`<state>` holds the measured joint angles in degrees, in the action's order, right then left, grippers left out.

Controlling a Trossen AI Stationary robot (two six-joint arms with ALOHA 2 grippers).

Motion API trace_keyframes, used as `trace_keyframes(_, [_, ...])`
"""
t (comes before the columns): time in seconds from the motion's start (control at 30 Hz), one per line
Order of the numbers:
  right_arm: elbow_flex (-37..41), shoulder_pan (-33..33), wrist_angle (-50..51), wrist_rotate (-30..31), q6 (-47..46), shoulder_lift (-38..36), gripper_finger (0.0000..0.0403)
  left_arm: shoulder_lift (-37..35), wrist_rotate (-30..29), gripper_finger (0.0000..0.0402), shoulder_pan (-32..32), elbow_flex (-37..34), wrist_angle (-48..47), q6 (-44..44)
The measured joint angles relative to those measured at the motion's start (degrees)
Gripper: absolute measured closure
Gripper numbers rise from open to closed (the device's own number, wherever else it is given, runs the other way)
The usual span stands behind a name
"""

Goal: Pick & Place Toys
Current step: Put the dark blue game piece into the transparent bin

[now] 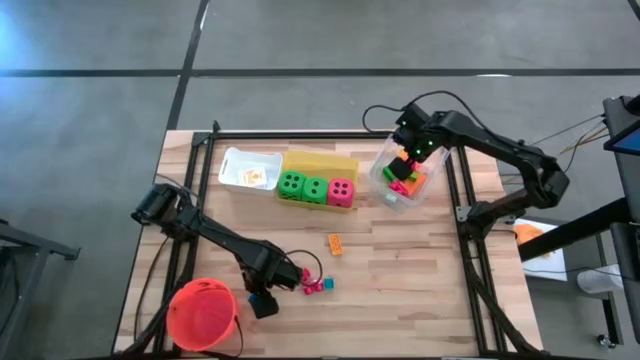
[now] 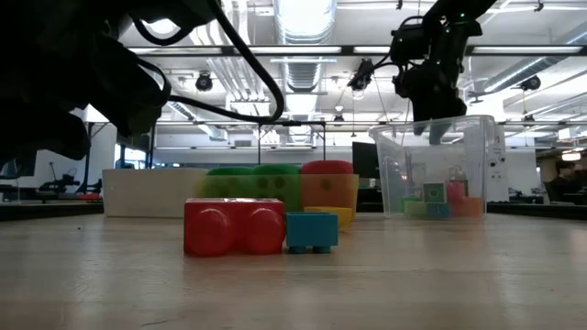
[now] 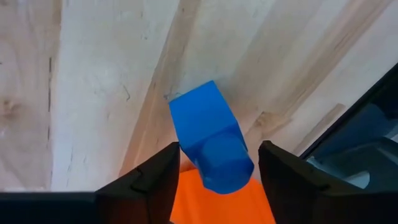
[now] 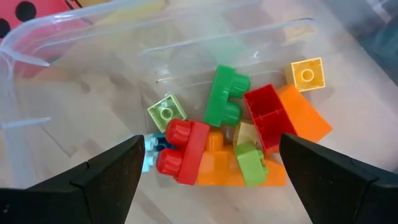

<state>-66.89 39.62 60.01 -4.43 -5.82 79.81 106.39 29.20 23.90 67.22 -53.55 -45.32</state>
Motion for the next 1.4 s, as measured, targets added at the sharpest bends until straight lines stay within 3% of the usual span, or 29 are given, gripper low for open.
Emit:
trace_keyframes(0.23, [0.0,0.0,-0.1,0.0,-1.3,-1.4,0.0036,0.0,0.7,0.0238,0.0,0.0,0.0,1.9])
trace_keyframes(0.47, [0.0,0.0,-0.1,-0.1,-1.6,-2.2,0.0036,-0.2,0.0,0.0309,-0.1,0.1,-0.2,1.8])
trace_keyframes(0.97, [0.0,-1.0,-0.5,-0.5,0.2,-4.2,0.0036,-1.5,-3.8,0.031,-2.3,0.4,0.2,2.9])
trace_keyframes(1.23, [0.0,-5.5,0.0,-1.1,-0.1,-10.5,0.0036,-6.7,-6.0,0.031,-6.0,0.3,-0.1,3.6])
trace_keyframes(1.4, [0.0,-10.0,-0.4,-4.6,-2.7,-14.4,0.0036,-11.3,-6.7,0.031,-8.7,0.3,-0.1,3.6])
